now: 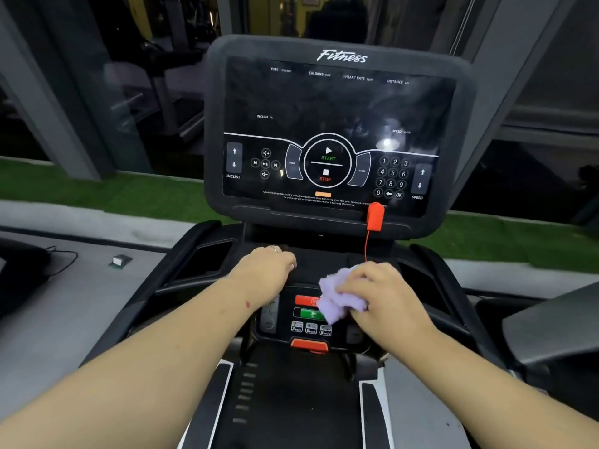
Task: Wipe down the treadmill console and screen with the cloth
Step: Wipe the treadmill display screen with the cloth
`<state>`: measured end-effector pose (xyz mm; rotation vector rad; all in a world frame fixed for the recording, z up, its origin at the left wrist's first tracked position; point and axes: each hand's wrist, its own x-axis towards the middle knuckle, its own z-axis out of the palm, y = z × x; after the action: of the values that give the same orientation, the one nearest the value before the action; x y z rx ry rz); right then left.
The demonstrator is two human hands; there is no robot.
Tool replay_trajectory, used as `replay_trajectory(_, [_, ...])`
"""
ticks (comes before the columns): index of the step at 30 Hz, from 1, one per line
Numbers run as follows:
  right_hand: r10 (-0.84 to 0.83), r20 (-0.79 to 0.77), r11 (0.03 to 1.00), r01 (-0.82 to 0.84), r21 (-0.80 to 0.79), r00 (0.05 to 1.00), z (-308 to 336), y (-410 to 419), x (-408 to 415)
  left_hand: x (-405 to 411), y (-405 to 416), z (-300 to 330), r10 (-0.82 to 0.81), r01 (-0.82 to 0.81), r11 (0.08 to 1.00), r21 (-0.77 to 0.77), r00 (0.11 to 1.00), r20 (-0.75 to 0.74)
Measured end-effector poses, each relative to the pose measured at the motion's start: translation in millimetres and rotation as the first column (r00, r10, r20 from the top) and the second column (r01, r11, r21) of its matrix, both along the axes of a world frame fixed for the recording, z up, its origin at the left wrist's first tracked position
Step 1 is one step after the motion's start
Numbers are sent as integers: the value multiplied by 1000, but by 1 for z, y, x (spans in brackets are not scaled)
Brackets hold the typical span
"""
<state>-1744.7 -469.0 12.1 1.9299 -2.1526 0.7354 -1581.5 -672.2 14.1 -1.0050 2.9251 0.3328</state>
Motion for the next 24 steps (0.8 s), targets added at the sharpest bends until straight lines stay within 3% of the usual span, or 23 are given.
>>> replay_trajectory(2, [-83,0,996,83,-28,997,1,-20,26,1,4,1,5,-5,1000,12,1000,8])
replay_trajectory(5, [150,-144,989,-147,37,978,-1,-21,51,4,10,5,13,-13,1000,10,1000,21])
replay_trajectory(8, [321,-280,945,-326,29,905,-11,12,18,9,17,4,28,-28,1000,-6,999,-28])
replay_trajectory(9, [285,-252,954,-299,-16,925,-16,20,6,12,20,4,32,-33,999,-19,999,-41])
replay_trajectory(11, [84,-84,993,-91,-76,993,-19,19,2,16,26,5,53,-56,998,-35,996,-68])
replay_trajectory(13, [-62,27,993,65,-99,998,-23,2,30,18,30,7,85,-87,996,-12,993,-85])
replay_trajectory(14, [2,17,997,-1,-71,1000,-26,-4,50,19,31,7,101,-101,995,8,991,-91])
replay_trajectory(16, [228,-182,974,-223,50,957,-39,-2,70,21,35,10,118,-115,993,40,989,-89])
replay_trajectory(18, [324,-285,946,-311,92,902,-41,12,51,22,38,14,112,-109,993,48,991,-78])
replay_trajectory(20, [249,-255,968,-252,23,934,-30,24,23,24,41,17,102,-99,994,41,992,-79])
replay_trajectory(24, [-105,-129,992,95,-82,986,-10,6,39,25,45,21,106,-101,993,54,990,-98])
